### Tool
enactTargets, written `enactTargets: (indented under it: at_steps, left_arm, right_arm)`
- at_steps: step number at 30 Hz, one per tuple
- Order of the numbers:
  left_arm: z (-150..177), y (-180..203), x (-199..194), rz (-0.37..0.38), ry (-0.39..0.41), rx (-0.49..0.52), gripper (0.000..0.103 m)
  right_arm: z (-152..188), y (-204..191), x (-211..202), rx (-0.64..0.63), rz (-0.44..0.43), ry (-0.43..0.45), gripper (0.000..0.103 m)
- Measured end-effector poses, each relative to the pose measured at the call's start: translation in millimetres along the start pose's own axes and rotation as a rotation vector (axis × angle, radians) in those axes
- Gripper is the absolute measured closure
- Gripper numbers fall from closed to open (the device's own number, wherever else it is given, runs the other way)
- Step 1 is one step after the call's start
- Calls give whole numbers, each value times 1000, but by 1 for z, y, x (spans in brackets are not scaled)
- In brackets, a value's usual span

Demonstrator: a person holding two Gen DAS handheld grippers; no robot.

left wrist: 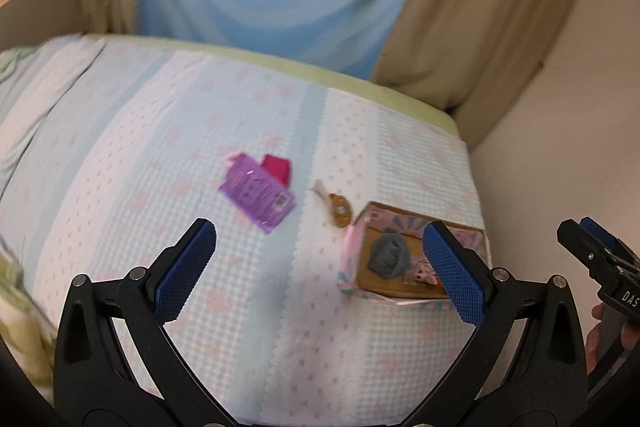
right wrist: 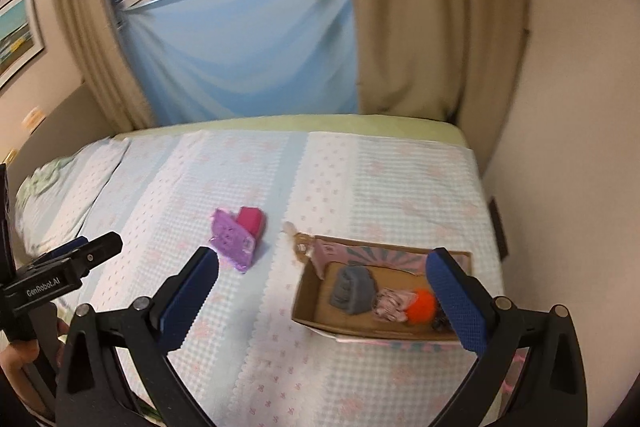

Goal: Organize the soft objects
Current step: 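Move both tools toward the purple packet and brown plush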

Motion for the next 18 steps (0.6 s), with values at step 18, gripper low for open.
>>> enactTargets:
  at_steps: [18]
  left_arm:
    - [-44, -91, 132, 69, -182, -267, 0]
  right_arm:
    - [-67, -49, 157, -201, -47, -215, 0]
Point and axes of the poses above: each gripper's, at about its wrist camera, not at the fingertips, and x roughly the way its jaws point, y to its right, z to its underside, the point moved 1 cm from there along x, roughly the way its jaws point, and after that the axes turned 15 degrees about -y, right-handed, at the moved point
